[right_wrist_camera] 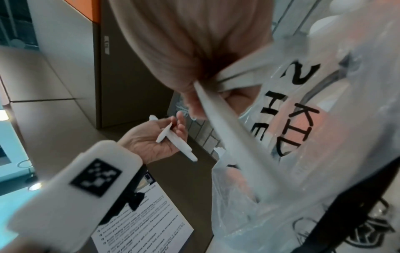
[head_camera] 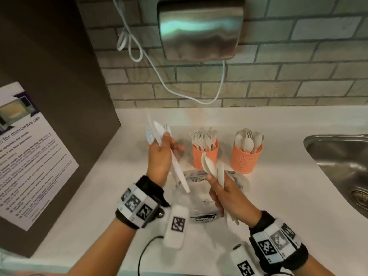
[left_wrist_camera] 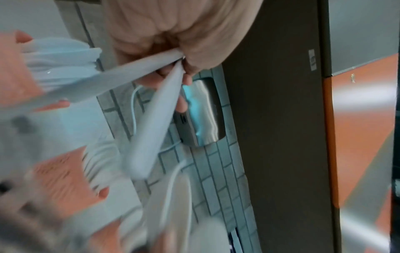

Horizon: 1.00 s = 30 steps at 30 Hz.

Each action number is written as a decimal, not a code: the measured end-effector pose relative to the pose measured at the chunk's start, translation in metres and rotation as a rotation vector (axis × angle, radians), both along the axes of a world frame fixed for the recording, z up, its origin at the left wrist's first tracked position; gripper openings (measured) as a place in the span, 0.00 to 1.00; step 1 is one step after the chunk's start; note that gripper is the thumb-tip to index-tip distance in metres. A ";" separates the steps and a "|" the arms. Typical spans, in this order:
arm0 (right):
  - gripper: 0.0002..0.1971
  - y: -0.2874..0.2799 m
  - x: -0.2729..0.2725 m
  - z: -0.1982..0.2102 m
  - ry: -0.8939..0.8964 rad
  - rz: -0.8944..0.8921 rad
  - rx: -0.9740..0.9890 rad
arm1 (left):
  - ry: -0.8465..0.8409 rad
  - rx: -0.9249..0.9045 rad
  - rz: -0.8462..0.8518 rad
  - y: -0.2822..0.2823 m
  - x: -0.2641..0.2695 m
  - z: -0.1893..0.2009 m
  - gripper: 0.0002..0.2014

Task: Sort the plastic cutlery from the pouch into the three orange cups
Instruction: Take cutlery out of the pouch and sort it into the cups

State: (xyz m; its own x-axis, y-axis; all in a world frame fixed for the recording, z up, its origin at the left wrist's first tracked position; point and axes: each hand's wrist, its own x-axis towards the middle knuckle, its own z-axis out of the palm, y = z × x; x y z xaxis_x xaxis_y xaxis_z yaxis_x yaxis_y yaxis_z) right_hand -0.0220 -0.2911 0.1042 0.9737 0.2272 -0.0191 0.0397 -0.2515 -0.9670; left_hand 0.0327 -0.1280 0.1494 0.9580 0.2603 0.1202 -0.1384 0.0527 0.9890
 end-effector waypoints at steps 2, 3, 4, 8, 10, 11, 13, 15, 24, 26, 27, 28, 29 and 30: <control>0.09 -0.003 0.000 0.004 0.069 -0.004 0.033 | -0.023 -0.078 -0.001 0.017 0.018 0.018 0.14; 0.12 -0.005 0.001 0.006 0.112 -0.010 0.066 | -0.033 -0.115 -0.012 0.025 0.030 0.024 0.10; 0.14 -0.007 0.001 0.008 0.150 -0.012 0.113 | -0.043 -0.137 -0.026 0.033 0.041 0.030 0.07; 0.14 -0.015 0.005 0.017 0.236 -0.003 0.314 | -0.146 -0.028 -0.024 0.053 0.085 0.037 0.05; 0.15 -0.017 0.008 0.021 0.263 0.012 0.363 | -0.185 0.074 0.012 0.052 0.100 0.031 0.03; 0.15 -0.018 0.009 0.022 0.276 0.015 0.381 | -0.188 0.111 0.022 0.050 0.106 0.025 0.04; 0.16 -0.020 0.011 0.024 0.299 0.012 0.399 | -0.190 0.179 0.014 0.044 0.115 0.009 0.09; 0.17 -0.023 0.012 0.025 0.320 0.006 0.423 | -0.178 0.229 -0.010 0.041 0.121 -0.009 0.11; 0.17 -0.038 0.019 0.028 0.395 -0.055 0.514 | -0.024 0.319 -0.080 0.039 0.131 -0.060 0.05; 0.17 -0.036 0.021 0.027 0.403 -0.056 0.500 | -0.050 0.446 -0.057 0.040 0.129 -0.063 0.09; 0.17 -0.034 0.022 0.026 0.406 -0.053 0.491 | -0.070 0.499 -0.044 0.041 0.127 -0.062 0.11; 0.17 -0.032 0.024 0.026 0.406 -0.047 0.482 | -0.094 0.567 -0.033 0.043 0.127 -0.062 0.13; 0.17 -0.029 0.025 0.026 0.405 -0.040 0.474 | -0.125 0.646 -0.020 0.046 0.127 -0.062 0.16; 0.17 -0.027 0.026 0.026 0.405 -0.031 0.468 | -0.142 0.735 -0.011 0.050 0.127 -0.061 0.19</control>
